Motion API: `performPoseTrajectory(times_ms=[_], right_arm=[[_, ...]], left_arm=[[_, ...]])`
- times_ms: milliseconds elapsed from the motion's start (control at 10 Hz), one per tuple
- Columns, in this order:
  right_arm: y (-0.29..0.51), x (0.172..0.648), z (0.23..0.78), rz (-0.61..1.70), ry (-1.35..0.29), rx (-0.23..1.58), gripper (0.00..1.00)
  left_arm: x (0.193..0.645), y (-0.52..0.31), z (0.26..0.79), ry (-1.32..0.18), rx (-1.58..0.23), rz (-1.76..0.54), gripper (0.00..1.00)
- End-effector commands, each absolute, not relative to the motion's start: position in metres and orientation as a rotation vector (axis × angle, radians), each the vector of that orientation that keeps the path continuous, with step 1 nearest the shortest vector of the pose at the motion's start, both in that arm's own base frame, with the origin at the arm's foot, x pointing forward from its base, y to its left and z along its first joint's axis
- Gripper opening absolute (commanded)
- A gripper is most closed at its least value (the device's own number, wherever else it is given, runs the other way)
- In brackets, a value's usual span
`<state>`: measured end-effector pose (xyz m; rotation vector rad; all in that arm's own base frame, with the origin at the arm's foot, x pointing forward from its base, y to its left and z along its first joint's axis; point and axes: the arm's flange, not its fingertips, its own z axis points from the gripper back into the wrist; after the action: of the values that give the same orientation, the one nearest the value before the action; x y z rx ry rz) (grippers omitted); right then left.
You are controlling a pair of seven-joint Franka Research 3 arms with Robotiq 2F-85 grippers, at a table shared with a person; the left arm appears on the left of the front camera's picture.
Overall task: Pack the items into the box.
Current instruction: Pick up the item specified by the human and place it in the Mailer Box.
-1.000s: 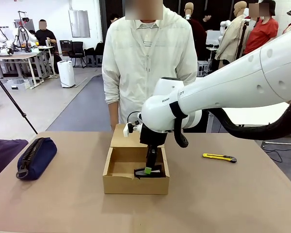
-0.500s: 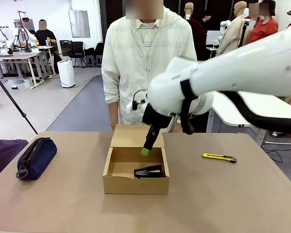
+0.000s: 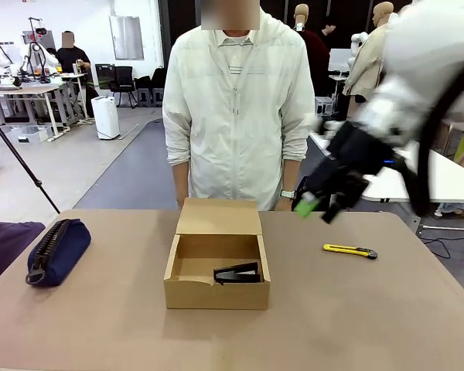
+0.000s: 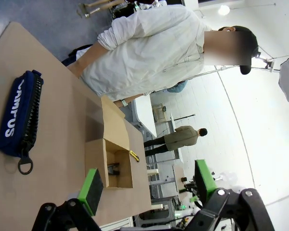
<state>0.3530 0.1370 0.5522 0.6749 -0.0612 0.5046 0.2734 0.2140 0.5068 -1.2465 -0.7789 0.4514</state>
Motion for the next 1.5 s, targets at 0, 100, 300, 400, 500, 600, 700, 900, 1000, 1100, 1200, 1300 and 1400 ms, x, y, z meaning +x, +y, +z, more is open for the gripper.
performPoseTrajectory(times_ms=[0, 100, 300, 400, 500, 600, 700, 900, 1000, 1100, 1200, 1300, 1400], right_arm=[[0.062, 0.319, 0.541, 0.225, -0.238, 0.946, 1.0], [0.027, 0.305, 0.525, 0.094, -0.319, 1.049, 1.0], [-0.019, 0.28, 0.493, -0.059, -0.447, 1.256, 1.0], [-0.025, 0.28, 0.482, -0.087, -0.453, 1.16, 1.0], [-0.012, 0.29, 0.471, -0.107, -0.435, 0.934, 1.0], [-0.052, 0.3, 0.52, -0.058, -0.361, 1.186, 1.0], [-0.052, 0.3, 0.52, -0.058, -0.361, 1.186, 1.0], [-0.052, 0.3, 0.52, -0.058, -0.361, 1.186, 1.0], [-0.052, 0.3, 0.52, -0.058, -0.361, 1.186, 1.0], [-0.052, 0.3, 0.52, -0.058, -0.361, 1.186, 1.0], [-0.052, 0.3, 0.52, -0.058, -0.361, 1.186, 1.0], [-0.052, 0.3, 0.52, -0.058, -0.361, 1.186, 1.0], [-0.052, 0.3, 0.52, -0.058, -0.361, 1.186, 1.0]], left_arm=[[0.274, 0.215, 0.507, -0.803, -1.258, 0.434, 1.0], [0.274, 0.215, 0.507, -0.803, -1.258, 0.434, 1.0], [0.274, 0.215, 0.507, -0.803, -1.258, 0.434, 1.0], [0.274, 0.215, 0.507, -0.803, -1.258, 0.434, 1.0], [0.274, 0.215, 0.507, -0.803, -1.258, 0.434, 1.0], [0.274, 0.215, 0.507, -0.803, -1.258, 0.434, 1.0], [0.274, 0.215, 0.507, -0.803, -1.258, 0.434, 1.0], [0.274, 0.215, 0.507, -0.803, -1.258, 0.434, 1.0], [0.274, 0.215, 0.507, -0.803, -1.258, 0.434, 1.0], [0.274, 0.215, 0.507, -0.803, -1.258, 0.434, 1.0], [0.274, 0.215, 0.507, -0.803, -1.258, 0.434, 1.0], [0.274, 0.215, 0.507, -0.803, -1.258, 0.434, 1.0], [0.274, 0.215, 0.507, -0.803, -1.258, 0.434, 1.0]])
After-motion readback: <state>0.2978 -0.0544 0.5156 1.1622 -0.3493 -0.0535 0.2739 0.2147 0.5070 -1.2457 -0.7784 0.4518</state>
